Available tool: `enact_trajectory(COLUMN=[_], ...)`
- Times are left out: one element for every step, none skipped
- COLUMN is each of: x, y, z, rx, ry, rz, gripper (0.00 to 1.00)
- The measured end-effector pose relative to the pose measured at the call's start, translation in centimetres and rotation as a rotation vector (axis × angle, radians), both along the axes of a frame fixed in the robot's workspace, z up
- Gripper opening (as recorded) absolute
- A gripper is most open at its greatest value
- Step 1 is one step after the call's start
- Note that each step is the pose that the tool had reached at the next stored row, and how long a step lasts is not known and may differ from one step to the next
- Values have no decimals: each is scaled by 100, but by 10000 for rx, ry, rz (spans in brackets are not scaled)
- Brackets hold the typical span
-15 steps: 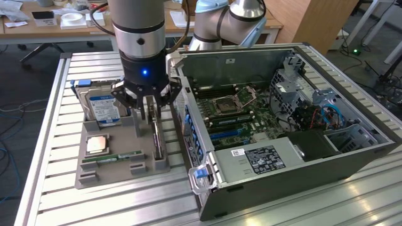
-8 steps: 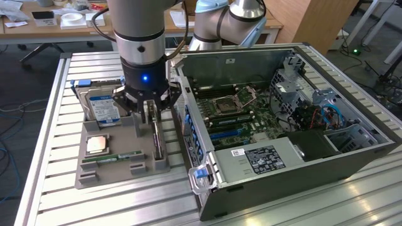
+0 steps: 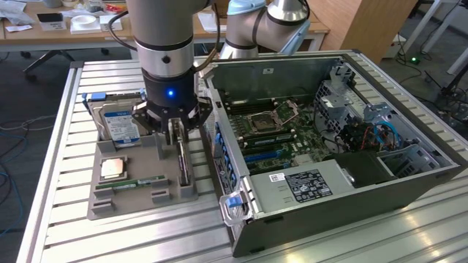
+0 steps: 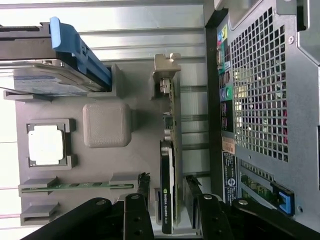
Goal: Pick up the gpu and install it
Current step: 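Pick up the gpu and move the gpu toward the slot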
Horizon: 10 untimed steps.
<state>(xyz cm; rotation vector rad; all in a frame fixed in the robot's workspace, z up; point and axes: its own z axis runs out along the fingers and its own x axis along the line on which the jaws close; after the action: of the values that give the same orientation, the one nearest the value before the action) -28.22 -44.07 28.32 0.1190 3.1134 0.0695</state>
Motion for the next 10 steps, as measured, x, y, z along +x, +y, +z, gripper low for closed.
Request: enact_trajectory(x=[3, 5, 6, 5, 5, 5, 6, 6, 6, 6], y=[-8, -15, -17, -18, -19, -20, -21, -21, -21, -21], z=[0, 0, -4, -14, -27, -44, -64, -81, -98, -114], rx=[0, 0, 2, 2, 0, 0, 0, 0, 0, 0], ry=[0, 0, -3, -2, -1, 0, 0, 0, -1, -1], rz=[0, 0, 0, -2, -2, -1, 0, -1, 0, 0], gripper=[42, 42, 42, 42, 42, 42, 42, 42, 42, 42])
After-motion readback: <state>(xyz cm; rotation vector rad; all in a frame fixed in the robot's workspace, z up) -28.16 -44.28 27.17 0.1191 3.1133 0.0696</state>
